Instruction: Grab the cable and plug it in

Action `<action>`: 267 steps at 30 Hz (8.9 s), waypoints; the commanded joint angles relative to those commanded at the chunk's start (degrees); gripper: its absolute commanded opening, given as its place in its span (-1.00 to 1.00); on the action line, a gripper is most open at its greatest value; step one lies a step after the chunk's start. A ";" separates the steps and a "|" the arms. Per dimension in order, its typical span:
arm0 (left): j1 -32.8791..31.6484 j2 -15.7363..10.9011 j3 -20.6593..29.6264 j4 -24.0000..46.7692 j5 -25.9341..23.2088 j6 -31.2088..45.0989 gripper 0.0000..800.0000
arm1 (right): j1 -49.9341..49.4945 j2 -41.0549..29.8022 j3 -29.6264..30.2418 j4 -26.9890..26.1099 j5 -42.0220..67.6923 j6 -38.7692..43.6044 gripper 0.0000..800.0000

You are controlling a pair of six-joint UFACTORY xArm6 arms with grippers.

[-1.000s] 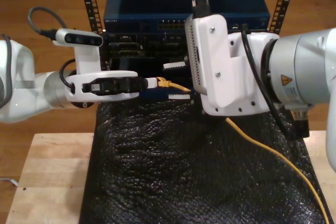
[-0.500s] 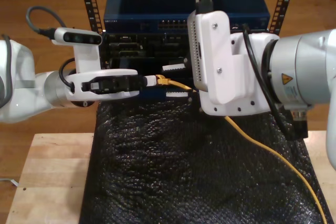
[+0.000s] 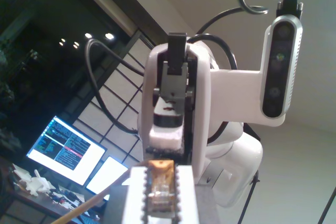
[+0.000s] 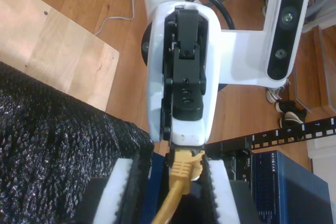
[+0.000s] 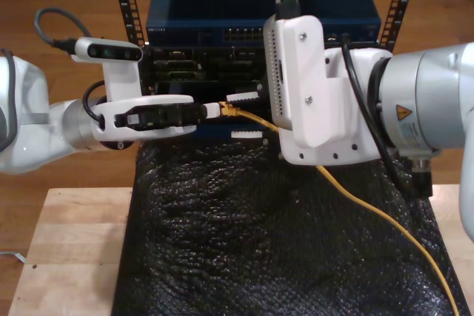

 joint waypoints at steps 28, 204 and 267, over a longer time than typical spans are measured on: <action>0.00 0.09 0.00 0.00 0.35 0.00 -0.95 | 0.35 0.18 0.00 1.05 -1.93 0.09 -0.39; 26.46 -17.85 -11.34 58.46 -21.80 23.47 0.99 | -28.13 21.01 5.19 -30.07 0.70 27.25 -1.00; 54.77 -35.60 31.82 92.40 -41.05 68.40 1.00 | -27.96 24.97 4.92 -32.79 -2.99 28.75 -1.00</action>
